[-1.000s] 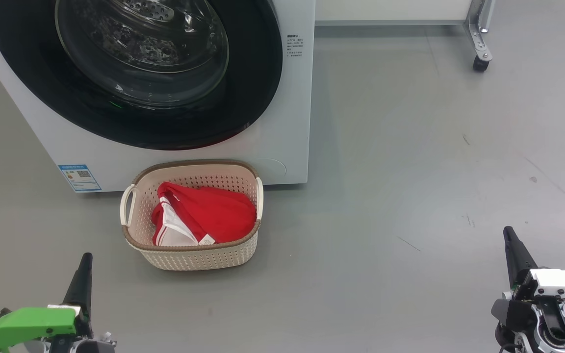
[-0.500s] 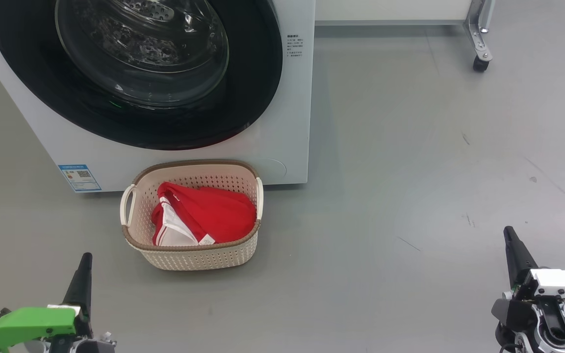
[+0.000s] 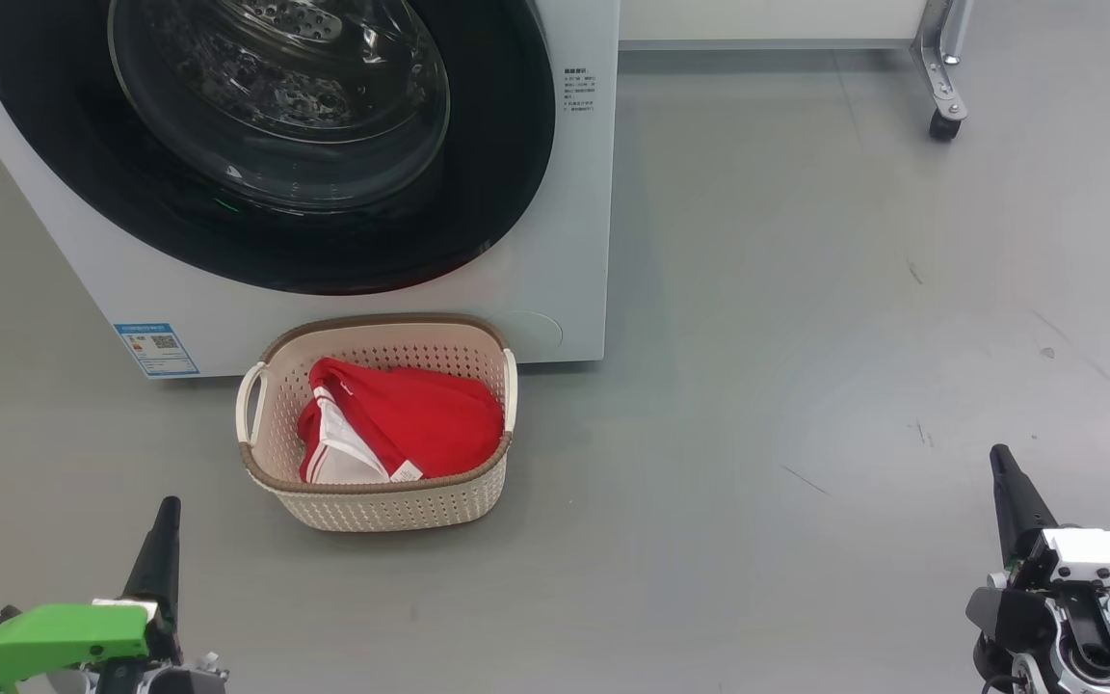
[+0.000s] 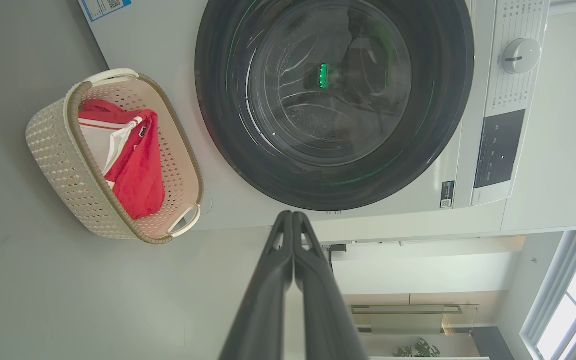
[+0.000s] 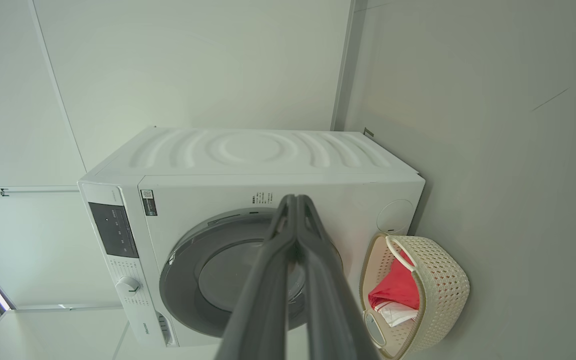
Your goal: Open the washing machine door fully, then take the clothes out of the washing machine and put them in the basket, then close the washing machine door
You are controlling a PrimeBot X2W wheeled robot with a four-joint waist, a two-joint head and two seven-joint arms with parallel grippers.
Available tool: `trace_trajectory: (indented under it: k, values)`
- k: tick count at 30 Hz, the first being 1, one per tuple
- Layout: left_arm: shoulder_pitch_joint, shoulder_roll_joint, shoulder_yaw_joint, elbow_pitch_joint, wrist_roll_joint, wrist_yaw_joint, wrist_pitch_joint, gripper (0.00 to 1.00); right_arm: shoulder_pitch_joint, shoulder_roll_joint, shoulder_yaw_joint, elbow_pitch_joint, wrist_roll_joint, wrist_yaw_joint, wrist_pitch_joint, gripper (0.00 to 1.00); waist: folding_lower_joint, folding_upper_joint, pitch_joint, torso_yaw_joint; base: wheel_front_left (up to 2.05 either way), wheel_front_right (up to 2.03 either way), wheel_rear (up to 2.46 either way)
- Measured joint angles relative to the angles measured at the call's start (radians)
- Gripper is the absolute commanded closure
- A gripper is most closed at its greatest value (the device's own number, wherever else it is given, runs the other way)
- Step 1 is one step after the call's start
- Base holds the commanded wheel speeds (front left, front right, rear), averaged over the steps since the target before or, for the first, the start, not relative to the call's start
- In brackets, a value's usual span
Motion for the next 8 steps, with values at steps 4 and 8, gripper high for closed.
trace_trajectory:
  k: [4, 8]
  values:
    - [0.000, 0.000, 0.000, 0.000, 0.000, 0.000, 0.000, 1.00, 0.000, 0.000, -0.001, 0.000, 0.000, 0.000, 0.000, 1.00, 0.0000, 0.0000, 0.000, 0.000, 0.00, 0.00, 0.00]
    - [0.000, 0.000, 0.001, 0.000, 0.000, 0.000, 0.000, 1.00, 0.000, 0.000, -0.001, 0.000, 0.000, 0.000, 0.000, 1.00, 0.0000, 0.0000, 0.000, 0.000, 0.00, 0.00, 0.00]
